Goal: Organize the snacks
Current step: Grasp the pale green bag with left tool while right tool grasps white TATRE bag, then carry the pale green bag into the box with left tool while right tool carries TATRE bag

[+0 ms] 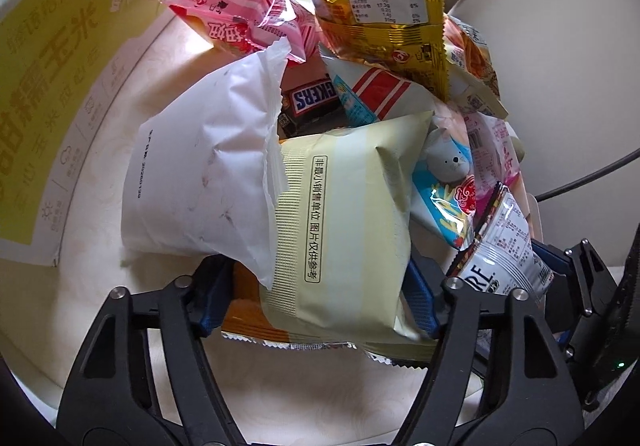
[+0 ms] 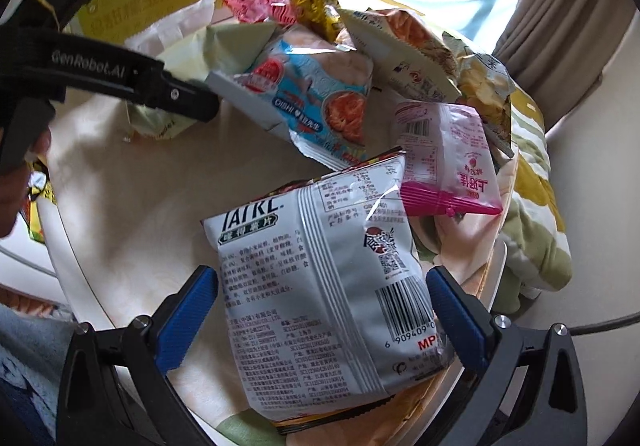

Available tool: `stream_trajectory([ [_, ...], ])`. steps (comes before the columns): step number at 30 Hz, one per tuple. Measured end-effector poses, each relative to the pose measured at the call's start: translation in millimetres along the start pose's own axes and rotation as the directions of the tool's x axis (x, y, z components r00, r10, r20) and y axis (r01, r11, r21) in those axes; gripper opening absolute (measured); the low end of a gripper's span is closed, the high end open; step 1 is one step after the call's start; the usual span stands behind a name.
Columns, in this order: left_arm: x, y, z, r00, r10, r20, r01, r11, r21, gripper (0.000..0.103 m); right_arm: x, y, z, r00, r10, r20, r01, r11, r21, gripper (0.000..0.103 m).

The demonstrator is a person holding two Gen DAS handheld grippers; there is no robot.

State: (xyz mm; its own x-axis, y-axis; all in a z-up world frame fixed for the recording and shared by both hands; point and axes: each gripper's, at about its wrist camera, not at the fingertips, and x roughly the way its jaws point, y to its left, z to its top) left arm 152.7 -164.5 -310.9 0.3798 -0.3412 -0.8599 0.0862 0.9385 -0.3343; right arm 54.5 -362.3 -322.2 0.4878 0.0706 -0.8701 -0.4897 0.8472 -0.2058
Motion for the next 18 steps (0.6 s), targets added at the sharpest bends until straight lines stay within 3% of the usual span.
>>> stream_trajectory([
  [4,-2,-1,-1,1.000,-0.001,-0.006,0.001,1.000,0.006,0.065,5,8,-3,0.999,-0.029,-0.013,0.028,0.997,-0.070,0.102],
  [6,-3,-3,-1,1.000,-0.008,-0.006,0.008,1.000,0.003,0.064,5,10,-3,0.999,-0.045,-0.007,0.044,0.995,-0.094,0.090],
  [12,-11,-12,-7,0.999,-0.037,-0.021,0.037,0.999,0.023,0.063,-5,8,-2,1.000,-0.028,0.006,0.028,0.998,-0.064,0.072],
  [18,-25,-31,-15,0.999,-0.044,-0.016,0.045,0.997,0.064,0.063,-18,2,-1,0.999,-0.032,0.027,0.032,0.999,-0.007,0.066],
])
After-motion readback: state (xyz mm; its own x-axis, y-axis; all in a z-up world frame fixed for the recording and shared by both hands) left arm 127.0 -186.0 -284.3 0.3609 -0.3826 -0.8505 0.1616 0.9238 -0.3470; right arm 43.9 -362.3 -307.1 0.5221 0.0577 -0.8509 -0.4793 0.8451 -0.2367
